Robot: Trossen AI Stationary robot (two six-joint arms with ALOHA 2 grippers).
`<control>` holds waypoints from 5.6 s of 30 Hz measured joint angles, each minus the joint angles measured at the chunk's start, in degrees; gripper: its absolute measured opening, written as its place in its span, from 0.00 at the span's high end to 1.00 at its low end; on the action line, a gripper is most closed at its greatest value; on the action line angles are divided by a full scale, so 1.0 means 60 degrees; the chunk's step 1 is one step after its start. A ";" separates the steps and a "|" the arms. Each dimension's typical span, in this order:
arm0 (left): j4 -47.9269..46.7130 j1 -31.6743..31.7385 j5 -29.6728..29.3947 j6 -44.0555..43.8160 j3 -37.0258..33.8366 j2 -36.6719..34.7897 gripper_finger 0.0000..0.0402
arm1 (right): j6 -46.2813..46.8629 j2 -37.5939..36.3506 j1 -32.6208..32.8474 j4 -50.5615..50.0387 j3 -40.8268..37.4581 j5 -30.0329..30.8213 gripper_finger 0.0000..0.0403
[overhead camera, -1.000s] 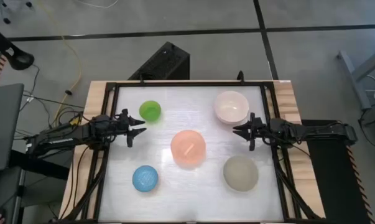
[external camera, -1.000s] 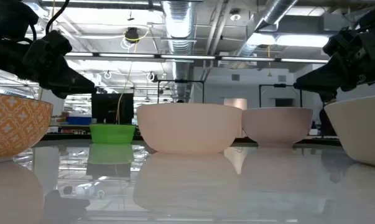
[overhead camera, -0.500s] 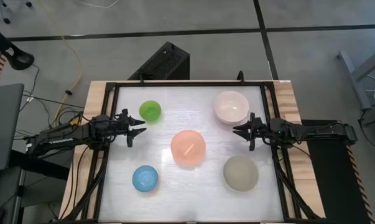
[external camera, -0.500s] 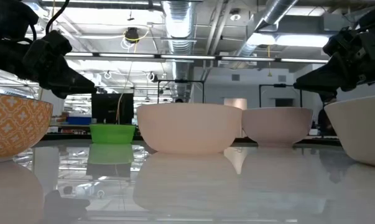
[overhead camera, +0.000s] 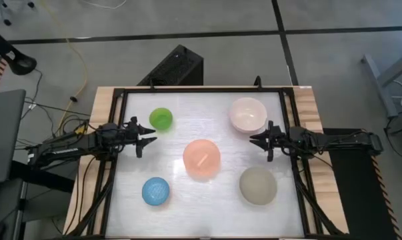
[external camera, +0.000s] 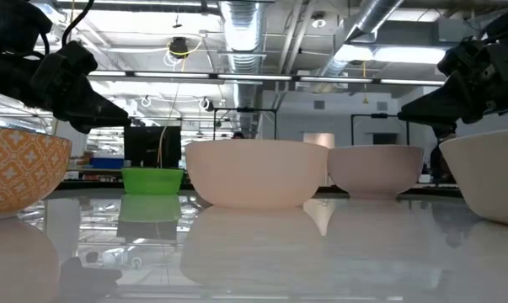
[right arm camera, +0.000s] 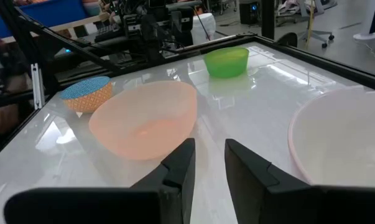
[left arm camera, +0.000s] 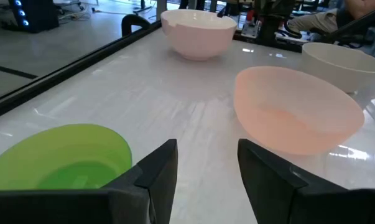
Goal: Nest bowls inside each other
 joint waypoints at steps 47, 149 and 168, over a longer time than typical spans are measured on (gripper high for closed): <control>0.0000 0.0000 0.0000 0.0003 -0.0001 0.0000 0.61 | -0.0007 0.0004 0.0000 0.0003 0.0003 0.0000 0.73; -0.0004 0.0000 0.0029 0.0004 0.0000 0.0016 0.61 | 0.2270 1.4349 0.0007 -0.5477 1.1985 -0.0056 0.95; -0.0003 0.0000 0.0033 0.0004 0.0002 0.0016 0.61 | 0.4001 0.8955 -0.3365 -0.9976 1.0729 0.2912 0.98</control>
